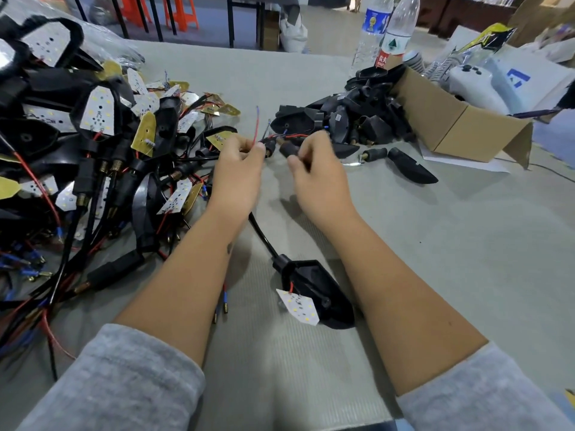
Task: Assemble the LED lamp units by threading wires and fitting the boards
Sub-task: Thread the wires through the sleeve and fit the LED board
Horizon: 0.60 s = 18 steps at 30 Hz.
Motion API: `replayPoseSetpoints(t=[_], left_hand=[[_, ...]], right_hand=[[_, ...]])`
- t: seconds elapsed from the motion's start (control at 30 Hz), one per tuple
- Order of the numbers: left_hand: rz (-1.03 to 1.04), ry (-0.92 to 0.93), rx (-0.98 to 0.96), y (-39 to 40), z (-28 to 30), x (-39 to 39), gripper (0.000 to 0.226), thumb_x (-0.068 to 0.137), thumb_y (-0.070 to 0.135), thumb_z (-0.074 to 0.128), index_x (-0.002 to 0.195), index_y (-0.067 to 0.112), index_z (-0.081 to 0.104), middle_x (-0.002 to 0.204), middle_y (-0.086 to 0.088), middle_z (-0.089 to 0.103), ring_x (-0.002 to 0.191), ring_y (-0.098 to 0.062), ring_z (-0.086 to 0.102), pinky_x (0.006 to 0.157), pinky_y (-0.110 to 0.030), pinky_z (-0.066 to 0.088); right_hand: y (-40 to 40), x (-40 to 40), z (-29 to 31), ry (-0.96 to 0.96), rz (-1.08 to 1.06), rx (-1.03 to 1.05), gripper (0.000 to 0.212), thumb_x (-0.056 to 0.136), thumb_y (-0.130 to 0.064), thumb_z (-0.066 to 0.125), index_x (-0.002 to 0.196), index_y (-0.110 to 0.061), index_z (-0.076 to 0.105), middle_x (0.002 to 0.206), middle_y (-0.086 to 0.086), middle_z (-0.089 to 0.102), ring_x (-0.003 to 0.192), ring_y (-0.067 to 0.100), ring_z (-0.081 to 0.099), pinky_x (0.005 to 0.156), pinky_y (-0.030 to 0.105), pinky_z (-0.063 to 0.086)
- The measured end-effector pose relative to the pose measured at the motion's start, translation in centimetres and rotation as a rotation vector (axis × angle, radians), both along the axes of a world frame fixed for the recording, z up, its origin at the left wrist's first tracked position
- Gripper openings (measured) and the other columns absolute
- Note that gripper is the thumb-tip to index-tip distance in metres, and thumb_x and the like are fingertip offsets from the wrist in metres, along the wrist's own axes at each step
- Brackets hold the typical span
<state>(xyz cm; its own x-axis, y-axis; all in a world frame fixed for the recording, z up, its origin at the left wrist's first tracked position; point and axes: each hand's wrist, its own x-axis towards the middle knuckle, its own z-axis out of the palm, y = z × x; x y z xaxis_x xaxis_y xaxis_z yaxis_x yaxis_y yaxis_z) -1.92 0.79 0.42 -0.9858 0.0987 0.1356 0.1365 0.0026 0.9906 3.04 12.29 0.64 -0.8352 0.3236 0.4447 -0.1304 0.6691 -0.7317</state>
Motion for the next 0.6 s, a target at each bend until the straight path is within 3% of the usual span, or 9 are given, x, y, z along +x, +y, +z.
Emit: replayPoseSetpoints(t=[0.07, 0.13, 0.3, 0.4, 0.5, 0.6], left_hand=[[-0.054, 0.021, -0.021, 0.0, 0.0, 0.2, 0.017, 0.094, 0.019, 0.055, 0.079, 0.024, 0.049, 0.049, 0.014, 0.036, 0.043, -0.005, 0.028, 0.044, -0.024, 0.024], [-0.088, 0.042, -0.035, 0.1, 0.0, 0.4, 0.017, 0.092, 0.015, 0.059, 0.078, 0.023, 0.053, 0.045, 0.015, 0.036, 0.041, -0.004, 0.027, 0.040, -0.020, 0.023], [-0.127, 0.108, -0.029, 0.2, 0.3, 1.0, 0.017, 0.090, 0.020, 0.066, 0.075, 0.025, 0.060, 0.055, 0.008, 0.034, 0.040, -0.002, 0.025, 0.039, -0.015, 0.022], [-0.142, 0.117, -0.027, 0.2, 0.3, 1.1, 0.020, 0.091, 0.024, 0.067, 0.072, 0.027, 0.060, 0.050, 0.013, 0.034, 0.039, -0.002, 0.027, 0.038, -0.014, 0.023], [-0.161, 0.116, -0.040, 0.3, 0.2, 1.1, 0.019, 0.092, 0.024, 0.066, 0.074, 0.027, 0.061, 0.056, 0.009, 0.036, 0.044, -0.002, 0.028, 0.041, -0.015, 0.025], [-0.168, 0.122, -0.067, 0.5, 0.2, 1.1, 0.019, 0.093, 0.022, 0.063, 0.075, 0.026, 0.060, 0.058, 0.007, 0.042, 0.049, -0.002, 0.035, 0.046, -0.015, 0.030]], right_hand=[[0.8, 0.0, 0.3, 0.027, -0.038, -0.334, 0.016, 0.095, -0.009, 0.055, 0.108, -0.017, 0.049, 0.082, -0.004, 0.050, 0.070, 0.004, 0.047, 0.067, 0.017, 0.041], [1.6, -0.3, 0.4, 0.003, -0.045, -0.596, 0.026, 0.097, -0.007, 0.052, 0.122, -0.014, 0.052, 0.089, 0.005, 0.054, 0.077, 0.009, 0.051, 0.074, 0.018, 0.045], [2.2, -0.3, 1.3, 0.089, 0.147, -1.156, 0.020, 0.099, 0.005, 0.042, 0.092, -0.005, 0.059, 0.085, 0.006, 0.058, 0.073, 0.013, 0.054, 0.074, 0.022, 0.050], [2.2, -0.3, 1.3, 0.086, 0.247, -1.304, 0.016, 0.098, 0.004, 0.047, 0.092, -0.005, 0.059, 0.088, 0.007, 0.060, 0.076, 0.014, 0.056, 0.082, 0.026, 0.048], [2.3, -0.2, 1.2, 0.035, 0.257, -1.344, 0.016, 0.096, -0.002, 0.054, 0.110, -0.009, 0.053, 0.090, 0.004, 0.058, 0.078, 0.014, 0.055, 0.079, 0.026, 0.045], [2.3, -0.1, 1.2, 0.039, 0.307, -1.375, 0.009, 0.096, -0.001, 0.052, 0.099, -0.008, 0.057, 0.090, 0.006, 0.061, 0.082, 0.015, 0.059, 0.079, 0.024, 0.051]])
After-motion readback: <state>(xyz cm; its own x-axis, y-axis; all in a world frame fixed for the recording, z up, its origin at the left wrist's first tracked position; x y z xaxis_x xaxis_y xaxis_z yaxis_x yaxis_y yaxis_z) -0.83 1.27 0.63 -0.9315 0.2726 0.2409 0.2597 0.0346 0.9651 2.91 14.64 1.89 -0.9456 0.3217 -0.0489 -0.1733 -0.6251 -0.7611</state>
